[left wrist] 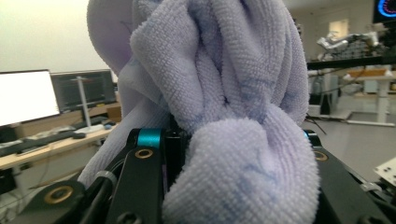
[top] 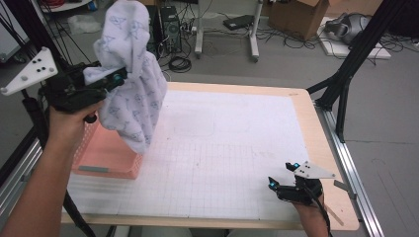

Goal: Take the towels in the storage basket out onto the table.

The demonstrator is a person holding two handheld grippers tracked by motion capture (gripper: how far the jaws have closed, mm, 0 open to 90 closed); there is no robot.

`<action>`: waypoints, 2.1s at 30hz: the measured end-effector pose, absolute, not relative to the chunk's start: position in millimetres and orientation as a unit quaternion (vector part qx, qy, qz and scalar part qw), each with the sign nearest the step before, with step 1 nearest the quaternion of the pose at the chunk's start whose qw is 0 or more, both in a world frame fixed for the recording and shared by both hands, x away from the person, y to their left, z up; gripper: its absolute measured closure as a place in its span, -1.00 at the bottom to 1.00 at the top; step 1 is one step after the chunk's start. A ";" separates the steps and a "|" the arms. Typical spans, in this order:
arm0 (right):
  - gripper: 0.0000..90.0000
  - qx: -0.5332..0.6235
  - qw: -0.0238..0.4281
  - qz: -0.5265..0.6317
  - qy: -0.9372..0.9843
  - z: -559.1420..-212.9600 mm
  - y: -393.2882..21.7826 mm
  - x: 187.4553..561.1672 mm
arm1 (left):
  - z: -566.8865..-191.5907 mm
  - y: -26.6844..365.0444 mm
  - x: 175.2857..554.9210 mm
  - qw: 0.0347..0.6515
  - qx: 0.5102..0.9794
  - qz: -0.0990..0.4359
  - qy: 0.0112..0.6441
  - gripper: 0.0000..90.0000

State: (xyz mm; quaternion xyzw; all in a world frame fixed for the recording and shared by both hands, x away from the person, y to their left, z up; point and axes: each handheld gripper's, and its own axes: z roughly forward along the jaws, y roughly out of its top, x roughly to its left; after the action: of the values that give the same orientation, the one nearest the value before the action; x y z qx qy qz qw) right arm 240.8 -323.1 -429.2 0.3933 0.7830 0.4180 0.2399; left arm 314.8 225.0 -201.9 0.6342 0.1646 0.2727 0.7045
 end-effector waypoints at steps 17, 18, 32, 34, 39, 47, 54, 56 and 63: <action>-0.60 0.393 0.239 0.420 0.782 -429.4 -324.7 241.3 | -256.7 115.8 332.8 0.710 0.672 0.162 0.136 0.37; -0.60 0.394 0.239 0.420 0.782 -429.4 -324.8 241.3 | -260.3 109.2 333.8 0.711 0.672 0.155 0.134 0.37; -0.60 0.403 0.236 0.423 0.777 -430.7 -330.9 243.2 | -349.7 9.2 352.9 0.654 0.738 0.069 0.148 0.33; -0.60 0.404 0.236 0.422 0.777 -431.1 -331.3 243.5 | -363.5 2.6 357.2 0.645 0.745 0.057 0.160 0.31; -0.60 0.404 0.232 0.420 0.779 -432.9 -330.8 244.7 | -395.5 -3.7 368.0 0.622 0.757 0.049 0.197 0.24; -0.60 0.404 0.228 0.415 0.783 -435.3 -328.6 246.8 | -406.0 11.5 381.4 0.509 0.786 0.132 0.324 -0.45; -0.60 0.402 0.227 0.413 0.785 -436.1 -323.4 249.2 | -382.5 55.4 371.1 0.546 0.737 0.192 0.348 -0.49; -0.60 0.402 0.227 0.415 0.784 -435.7 -321.8 249.9 | -384.3 66.2 366.4 0.552 0.735 0.184 0.349 -0.49; -0.60 0.402 0.230 0.421 0.780 -435.1 -320.0 252.0 | -406.3 91.4 337.6 0.579 0.734 0.160 0.318 -0.58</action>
State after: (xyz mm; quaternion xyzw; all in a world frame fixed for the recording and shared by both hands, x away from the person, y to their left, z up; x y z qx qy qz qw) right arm 252.0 -320.0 -435.1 0.4018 0.7800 0.4210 0.2298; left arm 337.6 91.4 -406.3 0.7337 0.3176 0.1600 0.5790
